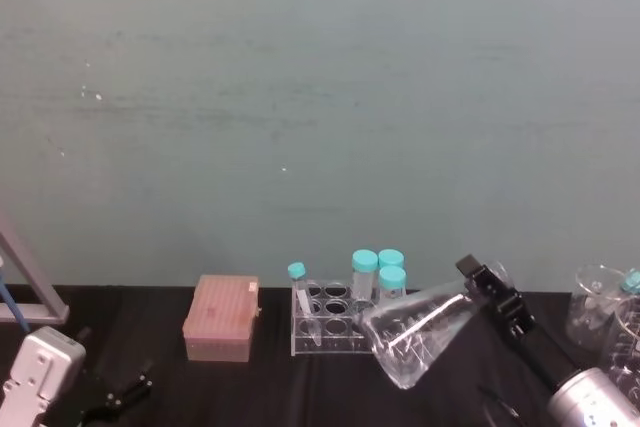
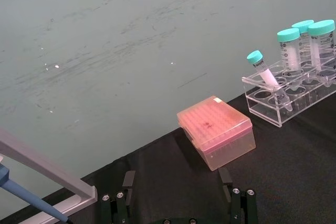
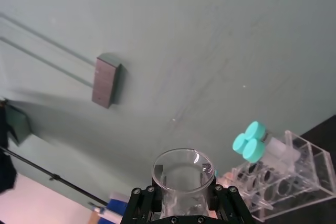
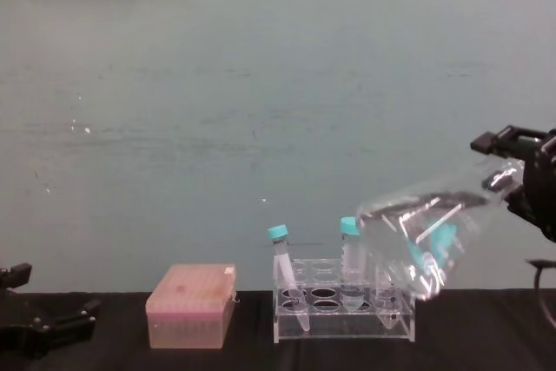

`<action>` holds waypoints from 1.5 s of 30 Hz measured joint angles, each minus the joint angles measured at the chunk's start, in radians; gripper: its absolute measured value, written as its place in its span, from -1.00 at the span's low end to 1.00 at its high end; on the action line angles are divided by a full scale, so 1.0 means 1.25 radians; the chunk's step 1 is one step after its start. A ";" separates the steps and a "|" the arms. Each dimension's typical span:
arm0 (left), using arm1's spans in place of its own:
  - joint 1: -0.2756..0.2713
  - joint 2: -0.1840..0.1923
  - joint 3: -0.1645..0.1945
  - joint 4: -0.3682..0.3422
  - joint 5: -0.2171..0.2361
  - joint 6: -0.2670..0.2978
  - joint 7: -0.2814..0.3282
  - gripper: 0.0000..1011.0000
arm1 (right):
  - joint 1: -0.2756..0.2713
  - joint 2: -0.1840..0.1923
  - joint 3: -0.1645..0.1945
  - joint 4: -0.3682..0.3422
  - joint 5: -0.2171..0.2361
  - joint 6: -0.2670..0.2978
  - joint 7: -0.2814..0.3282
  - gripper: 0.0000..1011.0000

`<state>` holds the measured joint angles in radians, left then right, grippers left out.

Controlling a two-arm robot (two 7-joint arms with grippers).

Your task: Pick up the beaker with the right gripper, shake it three times, and then put it down.

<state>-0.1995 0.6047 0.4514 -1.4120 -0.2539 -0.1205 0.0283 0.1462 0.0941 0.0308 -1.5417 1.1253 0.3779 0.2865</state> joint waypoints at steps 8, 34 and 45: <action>0.000 0.000 0.000 0.000 0.000 0.000 0.000 0.98 | 0.035 0.180 -0.131 0.005 -0.312 -0.152 0.051 -0.11; 0.000 0.000 0.000 0.000 0.000 0.000 0.000 0.98 | 0.111 0.420 -0.309 0.004 -1.003 -0.403 -0.034 -0.11; 0.000 0.000 0.000 0.000 0.000 0.000 0.000 0.98 | 0.054 0.257 -0.174 0.025 -0.579 -0.271 0.087 -0.11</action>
<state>-0.1995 0.6047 0.4514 -1.4120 -0.2539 -0.1205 0.0283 0.2138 0.4155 -0.1870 -1.5108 0.4017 0.0392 0.3952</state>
